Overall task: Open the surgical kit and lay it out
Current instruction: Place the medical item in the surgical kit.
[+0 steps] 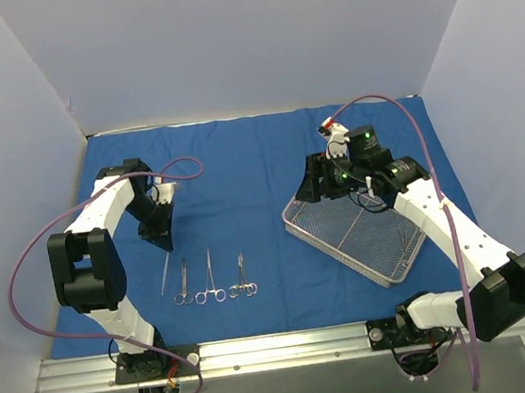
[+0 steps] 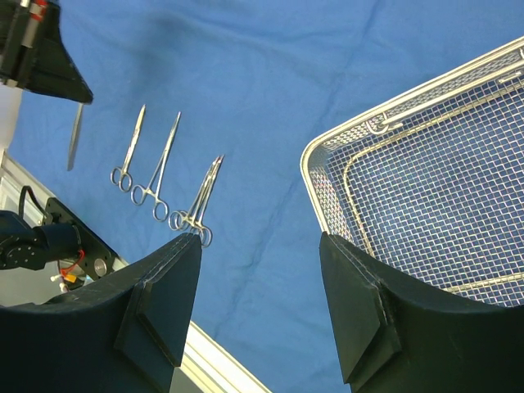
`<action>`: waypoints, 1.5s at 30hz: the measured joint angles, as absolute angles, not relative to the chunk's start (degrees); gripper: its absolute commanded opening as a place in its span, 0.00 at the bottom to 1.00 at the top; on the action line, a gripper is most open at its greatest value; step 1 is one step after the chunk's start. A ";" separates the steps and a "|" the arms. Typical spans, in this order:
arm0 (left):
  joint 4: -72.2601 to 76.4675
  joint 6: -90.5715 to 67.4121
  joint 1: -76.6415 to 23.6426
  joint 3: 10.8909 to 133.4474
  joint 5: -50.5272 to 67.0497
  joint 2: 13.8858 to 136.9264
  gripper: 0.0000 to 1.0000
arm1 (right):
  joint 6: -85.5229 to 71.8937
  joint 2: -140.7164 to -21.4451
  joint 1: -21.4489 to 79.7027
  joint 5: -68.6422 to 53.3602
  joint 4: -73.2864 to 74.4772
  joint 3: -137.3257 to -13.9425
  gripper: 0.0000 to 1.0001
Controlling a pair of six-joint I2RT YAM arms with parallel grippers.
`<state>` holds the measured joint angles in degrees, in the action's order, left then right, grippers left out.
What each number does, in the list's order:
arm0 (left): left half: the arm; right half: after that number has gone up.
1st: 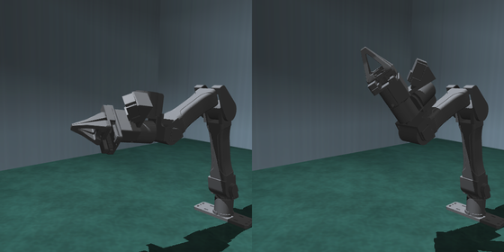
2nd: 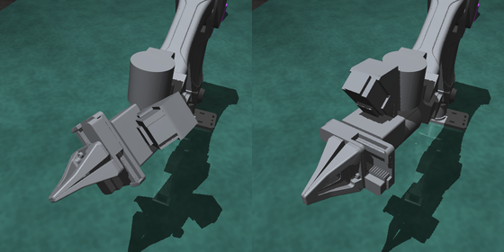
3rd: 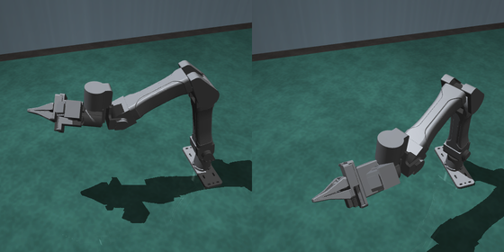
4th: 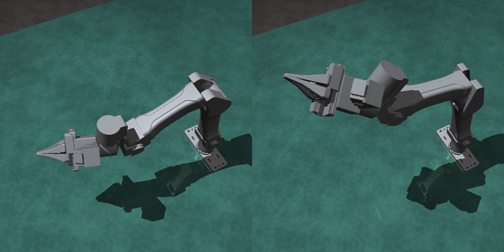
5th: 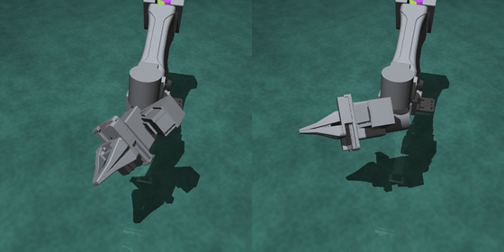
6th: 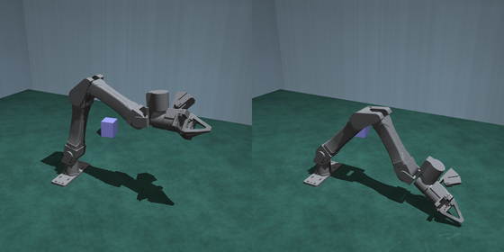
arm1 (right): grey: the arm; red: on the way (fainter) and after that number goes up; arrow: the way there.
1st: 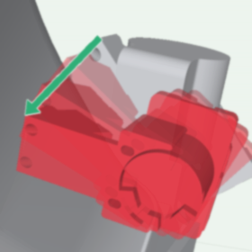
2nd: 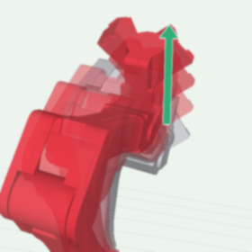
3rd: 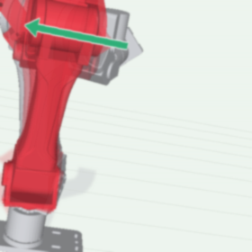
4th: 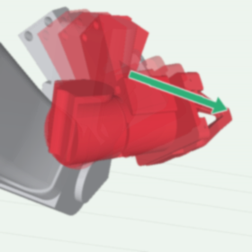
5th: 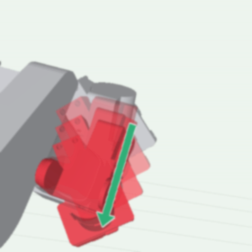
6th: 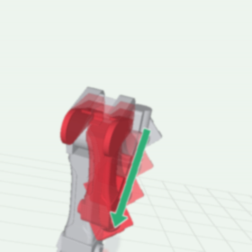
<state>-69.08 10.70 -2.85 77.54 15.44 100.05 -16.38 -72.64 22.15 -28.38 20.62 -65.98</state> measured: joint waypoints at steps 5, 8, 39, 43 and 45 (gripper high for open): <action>-67.16 11.07 -2.63 76.77 17.10 102.87 0.02 | -16.40 -72.62 22.15 -28.56 20.53 -65.98 0.60; -66.28 11.14 -2.09 75.70 17.82 104.36 0.02 | -16.40 -72.62 22.15 -28.56 20.56 -65.98 0.60; -63.75 11.92 4.25 73.41 17.32 108.68 0.02 | -16.23 -72.90 21.76 -28.53 20.58 -65.98 0.60; -63.37 12.27 4.25 73.10 16.84 109.51 0.04 | -16.23 -73.14 21.74 -28.53 20.60 -65.98 0.60; -63.33 12.32 4.25 73.08 16.67 110.21 0.05 | -16.23 -73.17 21.74 -28.56 20.60 -65.98 0.60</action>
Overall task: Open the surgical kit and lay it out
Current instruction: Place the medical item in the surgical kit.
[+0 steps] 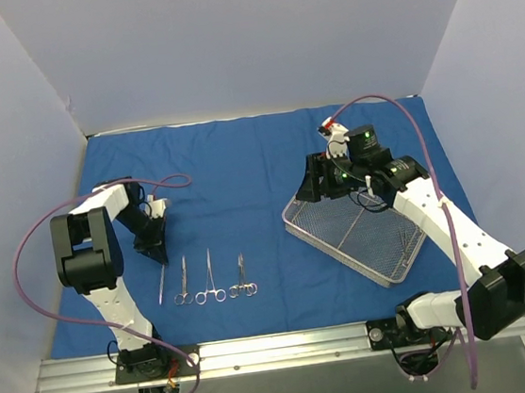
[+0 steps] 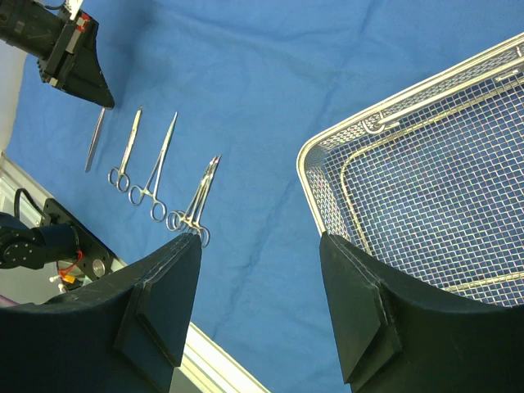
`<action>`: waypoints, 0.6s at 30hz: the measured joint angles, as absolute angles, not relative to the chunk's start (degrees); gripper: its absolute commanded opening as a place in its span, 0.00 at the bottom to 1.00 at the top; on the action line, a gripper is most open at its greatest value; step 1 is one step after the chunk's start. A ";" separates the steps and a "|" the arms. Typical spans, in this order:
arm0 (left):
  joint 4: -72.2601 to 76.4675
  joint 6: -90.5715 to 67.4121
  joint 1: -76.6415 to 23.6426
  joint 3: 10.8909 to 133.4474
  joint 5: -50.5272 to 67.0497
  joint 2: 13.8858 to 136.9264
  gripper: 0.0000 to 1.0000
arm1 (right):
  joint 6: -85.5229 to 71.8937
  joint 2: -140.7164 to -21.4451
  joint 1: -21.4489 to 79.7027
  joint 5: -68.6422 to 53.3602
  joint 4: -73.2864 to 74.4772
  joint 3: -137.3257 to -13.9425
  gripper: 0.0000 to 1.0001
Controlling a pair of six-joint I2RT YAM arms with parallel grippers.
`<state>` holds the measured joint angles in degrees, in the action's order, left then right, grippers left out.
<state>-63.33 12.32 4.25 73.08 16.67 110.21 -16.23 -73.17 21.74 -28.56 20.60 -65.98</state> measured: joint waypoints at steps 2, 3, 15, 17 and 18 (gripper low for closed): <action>-63.26 12.36 4.25 73.08 16.47 110.67 0.06 | -16.23 -73.23 21.71 -28.53 20.60 -65.98 0.60; -63.22 12.40 4.27 73.08 16.40 110.83 0.06 | -16.23 -73.30 21.71 -28.53 20.60 -65.98 0.60; -62.78 12.62 4.69 73.08 15.88 112.53 0.14 | -16.23 -73.82 21.30 -28.56 20.60 -65.98 0.60; -62.72 12.64 4.69 73.08 15.66 112.55 0.15 | -16.23 -73.93 21.30 -28.56 20.58 -65.98 0.60; -62.70 12.67 4.71 73.08 15.62 112.55 0.16 | -16.23 -73.95 21.30 -28.56 20.60 -65.98 0.60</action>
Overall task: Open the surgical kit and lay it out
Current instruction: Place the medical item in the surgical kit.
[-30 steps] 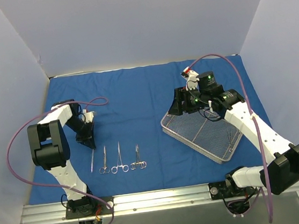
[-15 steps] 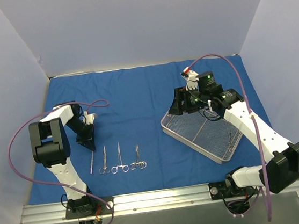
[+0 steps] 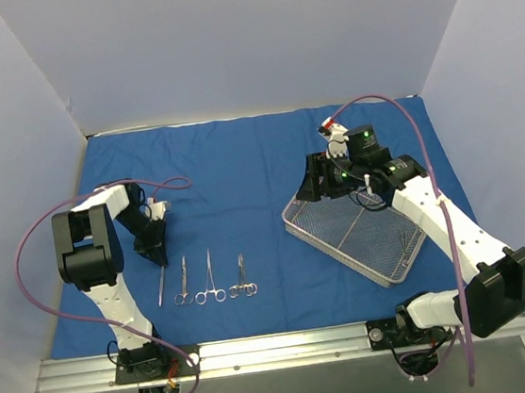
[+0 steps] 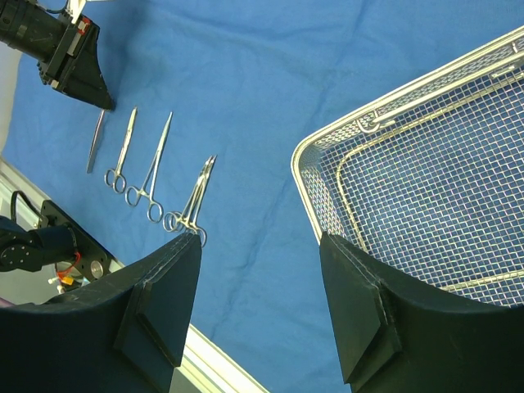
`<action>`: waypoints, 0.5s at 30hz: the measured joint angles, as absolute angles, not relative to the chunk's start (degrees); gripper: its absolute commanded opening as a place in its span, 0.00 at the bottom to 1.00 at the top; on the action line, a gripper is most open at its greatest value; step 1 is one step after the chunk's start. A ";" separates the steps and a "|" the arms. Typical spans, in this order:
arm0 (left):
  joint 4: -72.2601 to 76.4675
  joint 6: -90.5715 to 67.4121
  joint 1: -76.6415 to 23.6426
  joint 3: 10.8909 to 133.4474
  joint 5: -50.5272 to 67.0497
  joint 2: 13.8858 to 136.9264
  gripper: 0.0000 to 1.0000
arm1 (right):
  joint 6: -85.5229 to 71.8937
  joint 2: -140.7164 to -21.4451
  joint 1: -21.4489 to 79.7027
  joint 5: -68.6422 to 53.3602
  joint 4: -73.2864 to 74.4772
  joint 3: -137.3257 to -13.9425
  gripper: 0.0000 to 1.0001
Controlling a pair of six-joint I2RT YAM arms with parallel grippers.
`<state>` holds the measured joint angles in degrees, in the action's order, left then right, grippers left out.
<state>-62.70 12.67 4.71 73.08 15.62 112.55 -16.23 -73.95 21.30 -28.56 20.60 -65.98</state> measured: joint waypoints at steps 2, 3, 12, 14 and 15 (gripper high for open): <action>-62.70 12.67 4.73 73.08 15.46 112.64 0.16 | -16.21 -74.04 21.30 -28.56 20.60 -65.98 0.60; -62.67 12.67 4.73 73.08 15.42 112.66 0.17 | -16.21 -74.08 21.30 -28.56 20.60 -65.98 0.60; -62.72 12.67 4.73 73.08 15.44 112.75 0.20 | -16.19 -74.54 21.30 -28.56 20.60 -65.98 0.60; -62.70 12.67 4.73 73.08 15.44 112.75 0.21 | -16.19 -74.59 21.30 -28.56 20.60 -65.98 0.60; -62.72 12.67 4.73 73.08 15.44 112.75 0.21 | -16.19 -74.59 21.30 -28.56 20.60 -65.98 0.60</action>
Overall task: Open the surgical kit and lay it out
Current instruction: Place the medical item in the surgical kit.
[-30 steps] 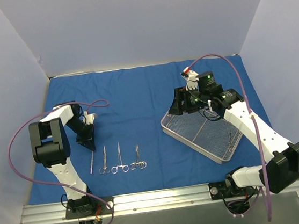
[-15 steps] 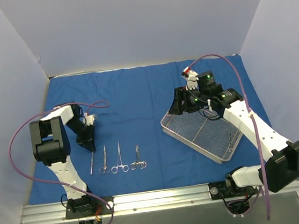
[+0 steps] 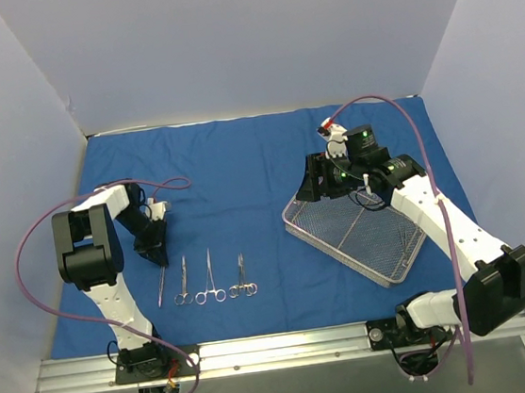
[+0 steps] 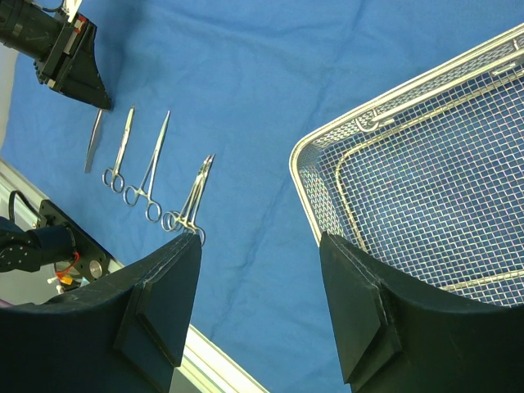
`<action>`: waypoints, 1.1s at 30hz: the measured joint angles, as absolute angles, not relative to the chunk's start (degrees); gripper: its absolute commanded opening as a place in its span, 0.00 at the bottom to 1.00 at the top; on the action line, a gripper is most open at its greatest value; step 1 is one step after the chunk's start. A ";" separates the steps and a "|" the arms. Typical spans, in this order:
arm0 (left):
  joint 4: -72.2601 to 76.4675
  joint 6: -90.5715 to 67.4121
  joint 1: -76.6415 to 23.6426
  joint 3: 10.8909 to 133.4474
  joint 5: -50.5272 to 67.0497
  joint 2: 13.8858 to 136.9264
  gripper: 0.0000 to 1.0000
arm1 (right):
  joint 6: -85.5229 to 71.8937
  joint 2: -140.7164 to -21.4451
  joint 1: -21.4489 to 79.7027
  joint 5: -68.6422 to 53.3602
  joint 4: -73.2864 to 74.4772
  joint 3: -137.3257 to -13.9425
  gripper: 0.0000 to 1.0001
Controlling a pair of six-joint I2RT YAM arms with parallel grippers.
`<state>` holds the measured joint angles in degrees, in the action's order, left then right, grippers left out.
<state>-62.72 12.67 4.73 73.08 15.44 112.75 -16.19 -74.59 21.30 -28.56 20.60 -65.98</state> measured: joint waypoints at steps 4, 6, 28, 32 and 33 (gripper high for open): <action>-62.74 12.67 4.73 73.08 15.44 112.75 0.24 | -16.19 -74.59 21.30 -28.56 20.58 -65.98 0.61; -62.74 12.67 4.73 73.08 15.44 112.75 0.27 | -16.19 -74.59 21.30 -28.56 20.58 -65.98 0.61; -63.35 12.10 4.73 73.08 15.49 112.75 0.44 | -15.97 -74.59 21.30 -28.56 20.58 -65.98 0.61; -63.48 11.90 4.71 73.08 15.46 112.75 0.48 | -15.97 -74.59 21.12 -28.56 20.58 -65.98 0.61; -63.55 11.79 4.71 73.08 15.46 112.75 0.50 | -15.97 -74.59 21.02 -28.58 20.58 -65.98 0.61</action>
<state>-63.55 11.79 4.71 73.08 15.46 112.75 -15.97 -74.59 21.02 -28.58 20.58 -65.98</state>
